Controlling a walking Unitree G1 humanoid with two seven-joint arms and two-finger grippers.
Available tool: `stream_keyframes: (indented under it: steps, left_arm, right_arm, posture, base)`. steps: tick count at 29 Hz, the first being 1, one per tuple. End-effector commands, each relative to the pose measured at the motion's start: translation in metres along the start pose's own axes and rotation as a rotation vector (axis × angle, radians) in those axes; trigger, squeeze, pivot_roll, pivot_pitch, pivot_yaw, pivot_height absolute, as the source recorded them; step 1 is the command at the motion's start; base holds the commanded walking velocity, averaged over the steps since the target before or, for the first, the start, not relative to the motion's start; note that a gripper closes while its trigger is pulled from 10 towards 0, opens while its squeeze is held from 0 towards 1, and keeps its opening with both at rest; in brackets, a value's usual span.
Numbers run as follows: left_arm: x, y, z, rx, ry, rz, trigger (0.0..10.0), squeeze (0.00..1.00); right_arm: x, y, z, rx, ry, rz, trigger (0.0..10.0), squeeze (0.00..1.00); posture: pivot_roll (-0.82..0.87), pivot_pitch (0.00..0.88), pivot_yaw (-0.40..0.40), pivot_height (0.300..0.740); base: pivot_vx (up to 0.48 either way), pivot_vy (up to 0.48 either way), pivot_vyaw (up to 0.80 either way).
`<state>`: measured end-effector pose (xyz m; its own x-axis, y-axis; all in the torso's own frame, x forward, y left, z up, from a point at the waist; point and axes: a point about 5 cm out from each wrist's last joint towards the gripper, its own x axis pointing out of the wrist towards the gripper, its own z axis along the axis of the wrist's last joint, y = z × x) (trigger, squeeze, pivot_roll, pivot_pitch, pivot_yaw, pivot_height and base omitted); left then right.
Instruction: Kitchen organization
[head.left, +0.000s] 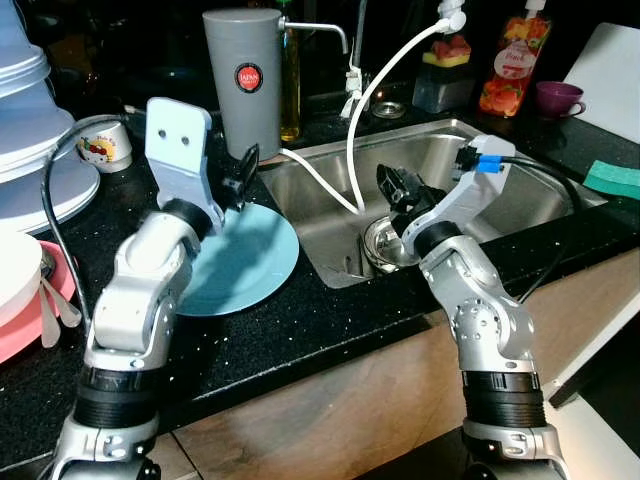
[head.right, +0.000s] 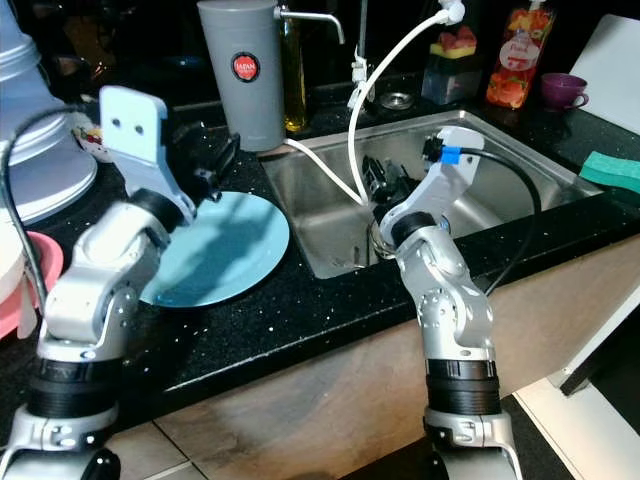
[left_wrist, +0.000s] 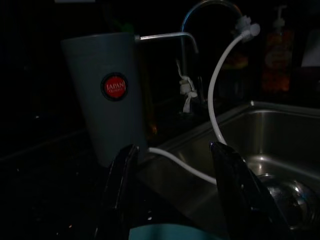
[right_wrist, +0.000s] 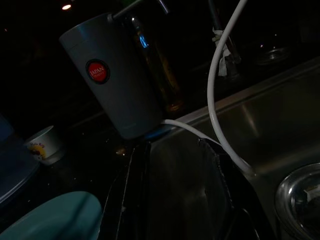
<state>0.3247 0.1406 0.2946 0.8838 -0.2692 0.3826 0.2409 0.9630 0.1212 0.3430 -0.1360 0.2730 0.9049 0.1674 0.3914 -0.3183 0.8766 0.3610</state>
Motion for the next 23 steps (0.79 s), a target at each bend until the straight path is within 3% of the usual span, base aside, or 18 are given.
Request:
stream_keyframes:
  steps: [1,13,17,23]
  left_arm:
    - [-0.005,-0.002,0.000,-0.018,0.011,0.009,10.0,0.00]
    - [-0.011,-0.002,0.004,-0.027,0.017,0.033,10.0,0.00]
    - [-0.012,-0.003,0.004,-0.027,0.032,0.032,10.0,0.00]
    - [-0.013,-0.006,0.004,-0.029,0.045,0.029,10.0,0.00]
  right_arm:
    - [-0.003,0.005,0.001,0.013,0.004,0.013,10.0,0.00]
    - [-0.003,0.012,-0.001,0.000,0.034,0.043,10.0,0.00]
    - [-0.004,0.016,-0.003,-0.043,0.057,0.063,10.0,0.00]
    - [-0.004,0.014,-0.005,-0.061,0.076,0.057,10.0,0.00]
  posture:
    - [-0.03,0.082,0.051,0.740]
    - [-0.03,0.063,0.045,0.740]
    - [-0.03,0.063,0.045,0.740]
    - [-0.03,0.067,0.043,0.740]
  base:
    - [0.000,0.000,0.00]
    - [0.000,0.000,0.00]
    - [0.000,0.000,0.00]
    - [0.000,0.000,0.80]
